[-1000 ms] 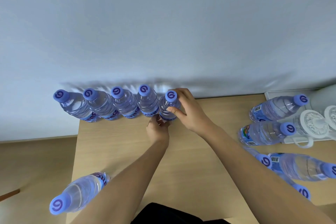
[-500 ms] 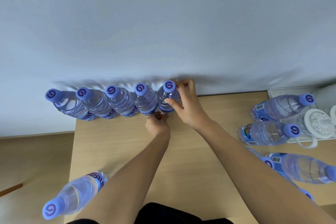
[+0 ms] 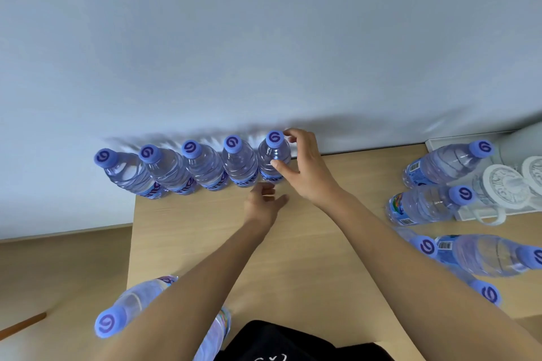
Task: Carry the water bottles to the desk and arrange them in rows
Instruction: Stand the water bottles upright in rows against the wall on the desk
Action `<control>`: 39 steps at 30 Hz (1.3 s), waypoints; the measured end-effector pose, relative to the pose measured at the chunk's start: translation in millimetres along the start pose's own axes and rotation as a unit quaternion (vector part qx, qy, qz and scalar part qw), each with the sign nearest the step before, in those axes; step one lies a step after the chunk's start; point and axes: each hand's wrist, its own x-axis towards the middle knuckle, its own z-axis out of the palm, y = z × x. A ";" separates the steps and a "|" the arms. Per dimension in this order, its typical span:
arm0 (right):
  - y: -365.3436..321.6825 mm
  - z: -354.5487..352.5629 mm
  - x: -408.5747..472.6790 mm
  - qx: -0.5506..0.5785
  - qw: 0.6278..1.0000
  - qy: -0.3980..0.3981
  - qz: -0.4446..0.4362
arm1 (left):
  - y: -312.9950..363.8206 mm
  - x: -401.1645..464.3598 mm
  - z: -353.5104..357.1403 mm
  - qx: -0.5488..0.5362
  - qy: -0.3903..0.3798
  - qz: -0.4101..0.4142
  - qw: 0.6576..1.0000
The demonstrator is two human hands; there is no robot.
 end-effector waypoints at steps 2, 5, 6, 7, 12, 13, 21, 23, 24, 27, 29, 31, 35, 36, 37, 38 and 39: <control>-3.0 -7.6 -7.6 0.011 1.000 0.001 0.022 | 2.6 -8.6 -3.5 0.031 -0.044 0.021 0.998; -6.3 -27.7 -23.5 0.006 0.999 0.019 0.042 | 10.3 -23.9 -4.6 0.058 -0.078 0.060 0.993; -7.2 -35.9 -29.7 0.003 0.998 0.029 0.049 | 13.5 -29.2 -3.8 0.062 -0.085 0.074 0.992; -7.7 -44.3 -36.6 0.002 0.998 0.041 0.058 | 16.4 -35.0 -2.5 0.066 -0.090 0.089 0.990; -9.8 -82.1 -77.5 0.017 0.989 0.103 0.105 | 23.0 -61.0 9.4 0.101 -0.132 0.157 0.973; -10.3 -88.2 -85.8 0.017 0.988 0.111 0.110 | 23.4 -65.6 12.3 0.111 -0.141 0.167 0.969; -4.4 -127.4 -148.3 -0.008 0.974 0.166 0.153 | 24.7 -95.3 38.3 0.162 -0.204 0.222 0.940; -0.6 -129.7 -159.8 -0.008 0.970 0.178 0.165 | 24.3 -99.7 43.7 0.171 -0.213 0.231 0.934; 2.0 -131.7 -168.1 -0.005 0.967 0.186 0.172 | 24.2 -103.7 48.7 0.175 -0.218 0.236 0.931; 8.9 -125.8 -177.2 0.023 0.962 0.186 0.201 | 20.7 -105.4 54.1 0.176 -0.218 0.235 0.931; 14.2 -120.7 -183.3 0.055 0.955 0.185 0.224 | 17.1 -107.7 58.1 0.181 -0.220 0.236 0.929; 20.1 -112.5 -187.5 0.103 0.942 0.195 0.253 | 12.9 -109.0 60.3 0.190 -0.223 0.235 0.927; 31.7 -95.5 -192.0 0.181 0.912 0.231 0.288 | 4.6 -109.9 60.1 0.195 -0.221 0.224 0.929; 35.0 -92.1 -191.9 0.192 0.908 0.235 0.290 | 3.2 -110.3 59.6 0.197 -0.219 0.222 0.930; 38.1 -89.2 -191.3 0.200 0.905 0.238 0.291 | 1.8 -110.6 58.8 0.199 -0.218 0.219 0.930; 40.2 -86.6 -190.8 0.206 0.903 0.240 0.291 | 0.5 -110.7 58.0 0.200 -0.217 0.217 0.930; 42.0 -84.7 -190.0 0.211 0.901 0.243 0.291 | -0.7 -111.0 57.0 0.201 -0.217 0.215 0.931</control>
